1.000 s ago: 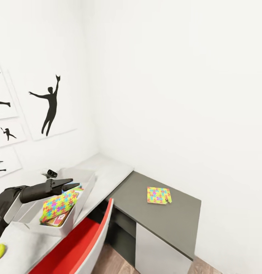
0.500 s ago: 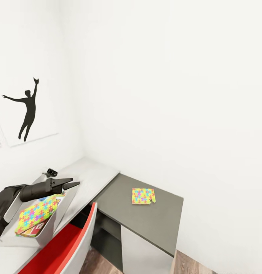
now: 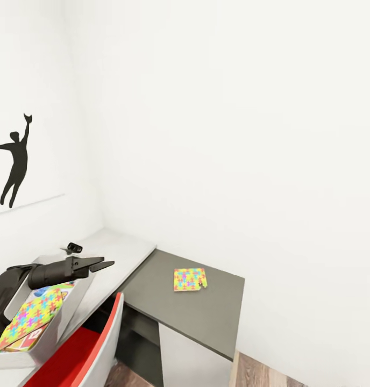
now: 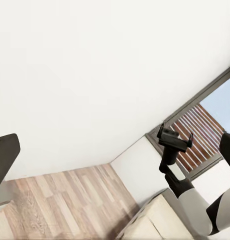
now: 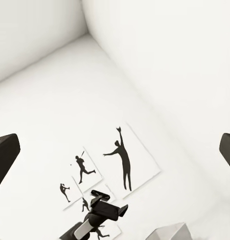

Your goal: Put all the toys in the child's room - the three board games (two on the bed and one on the table), the two jigsaw puzzles on the table, and the tennis ball on the table - inside the toy box on the table in the child's room.

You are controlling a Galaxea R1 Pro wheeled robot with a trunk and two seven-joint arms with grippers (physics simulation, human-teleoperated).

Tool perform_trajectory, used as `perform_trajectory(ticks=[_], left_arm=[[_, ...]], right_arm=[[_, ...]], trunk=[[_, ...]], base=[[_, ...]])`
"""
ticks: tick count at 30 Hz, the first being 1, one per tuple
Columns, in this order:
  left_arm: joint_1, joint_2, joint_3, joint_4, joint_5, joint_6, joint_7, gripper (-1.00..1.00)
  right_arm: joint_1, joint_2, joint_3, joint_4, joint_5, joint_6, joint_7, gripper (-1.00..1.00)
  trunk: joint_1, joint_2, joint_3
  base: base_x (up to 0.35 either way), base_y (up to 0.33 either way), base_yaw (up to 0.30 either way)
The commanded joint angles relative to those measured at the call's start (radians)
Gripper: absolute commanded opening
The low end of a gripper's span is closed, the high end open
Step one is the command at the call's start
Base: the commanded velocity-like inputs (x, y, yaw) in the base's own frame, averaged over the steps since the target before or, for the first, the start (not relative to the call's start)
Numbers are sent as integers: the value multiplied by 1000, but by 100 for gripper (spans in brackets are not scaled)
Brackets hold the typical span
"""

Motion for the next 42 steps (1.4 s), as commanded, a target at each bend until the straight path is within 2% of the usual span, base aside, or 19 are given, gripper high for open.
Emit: perform_trajectory(ticks=[1, 9, 15, 26, 42], left_arm=[[1, -1, -5, -3, 1, 10, -2, 100], [2, -30, -69, -12, -1, 10, 2, 100], [2, -60, -93, -15, -1, 8, 3, 100], [2, -74, -99, -59, -1, 39, 1, 100], [2, -76, -98, -63, -1, 32, 1, 100]], right_arm=[[0, 0, 1, 0, -3, 11, 1, 100], [0, 1, 1, 2, -3, 11, 1, 100], [0, -1, 1, 17, -3, 11, 1, 100], [0, 0, 1, 21, -2, 8, 1, 100], [0, 1, 1, 21, 0, 8, 0, 100]], trunk=[[0, 0, 1], [0, 0, 13], [0, 0, 22], [0, 0, 26], [0, 0, 27]], base=[[0, 0, -187], [0, 0, -187], [0, 0, -185], [0, 0, -57], [0, -11, -2]])
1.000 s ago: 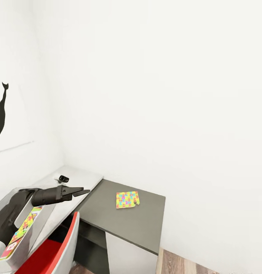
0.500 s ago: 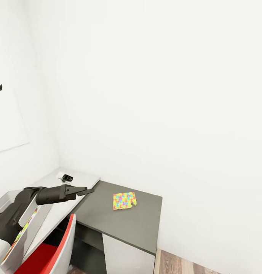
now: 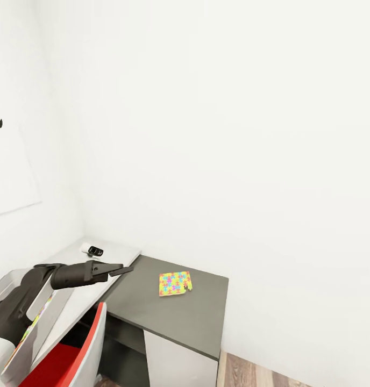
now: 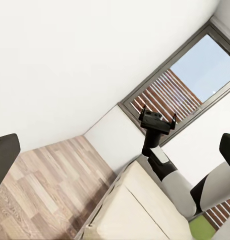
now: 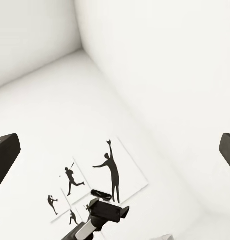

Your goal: Put all the toys in the child's room - the three board games (two on the bed and one on the table), the two jigsaw puzzles on the table, and the tennis ball on the table - inside the toy box on the table in the child's room.

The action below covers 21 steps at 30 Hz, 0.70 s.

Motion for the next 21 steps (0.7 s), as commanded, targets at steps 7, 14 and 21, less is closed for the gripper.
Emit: perform_trajectory(ticks=[7, 14, 21], left_arm=[[0, 1, -3, 0, 3, 9, -3, 100], [0, 1, -3, -1, 3, 8, -3, 100], [0, 1, -2, -1, 3, 7, -3, 100]], right_arm=[[1, 0, 1, -2, -5, 11, 2, 100], [1, -1, 1, -1, -5, 13, 2, 100], [1, -2, 0, 0, -5, 15, 2, 100]], trunk=[[0, -1, 0], [0, -1, 3], [0, -1, 11]], base=[[0, -220, 0], [0, -291, -34], [46, -226, -160]])
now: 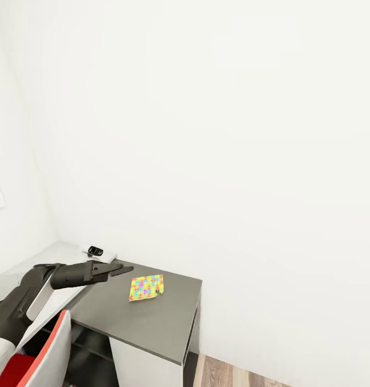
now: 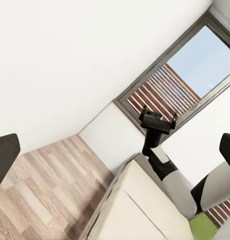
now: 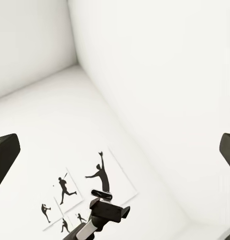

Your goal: Put all the toys in the child's room - the three board games (two on the bed and one on the table), the two jigsaw puzzles on the table, and the tennis ball on the table - inside the toy box on the table in the child's room.

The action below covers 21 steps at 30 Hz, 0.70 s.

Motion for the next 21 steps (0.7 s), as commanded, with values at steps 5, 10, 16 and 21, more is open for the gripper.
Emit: perform_trajectory(ticks=[5, 10, 16, 21], left_arm=[[-1, 1, -1, 0, 3, 10, -3, 100], [-1, 1, -1, 0, 2, 10, -3, 100], [-1, 2, -1, 0, 2, 10, -3, 100], [-1, 1, -1, 0, 2, 10, -3, 100]], right_arm=[[1, -1, 0, 0, -3, 12, 1, 100], [1, -1, 0, 0, -4, 13, 1, 100], [1, -1, 0, 0, -4, 14, 1, 100], [1, -1, 0, 0, -3, 14, 0, 100]], trunk=[[1, 0, 7], [1, 0, 13], [1, 0, 21], [1, 0, 28]], base=[[129, -56, -191], [170, 47, -197], [199, 172, -198], [191, 232, -198]])
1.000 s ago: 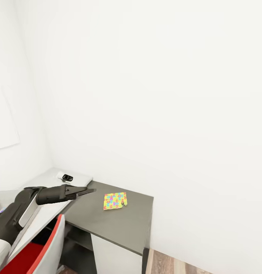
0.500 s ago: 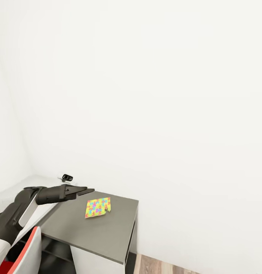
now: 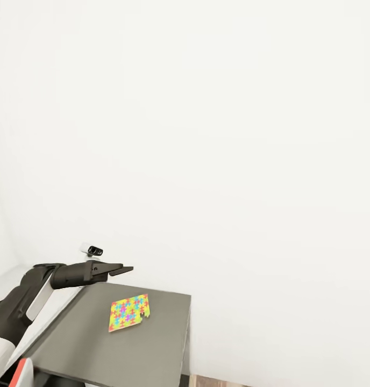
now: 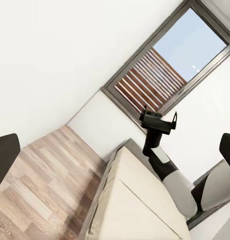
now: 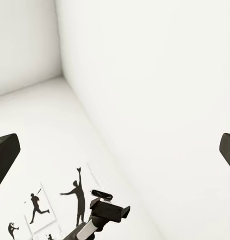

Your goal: Put all the toys in the child's room - the three board games (two on the bed and one on the table), the two jigsaw puzzles on the table, and the tennis ball on the table - inside the toy box on the table in the child's room.

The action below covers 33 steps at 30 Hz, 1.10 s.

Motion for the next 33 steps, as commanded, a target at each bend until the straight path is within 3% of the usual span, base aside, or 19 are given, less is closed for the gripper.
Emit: perform_trajectory(ticks=[1, 9, 33], left_arm=[[0, 1, -3, 1, 3, 11, -3, 100], [0, 2, -3, 1, 3, 11, -3, 100], [0, 2, -3, 1, 3, 11, -5, 100]], right_arm=[[1, 0, 0, -1, -3, 11, 1, 100], [1, 1, 1, -1, -3, 12, -1, 100], [1, -5, 1, -1, -3, 23, -6, 100]], trunk=[[1, 0, 1], [1, 0, 4], [1, 0, -16]], base=[[171, 253, -165], [106, 171, -54], [8, 16, -57]])
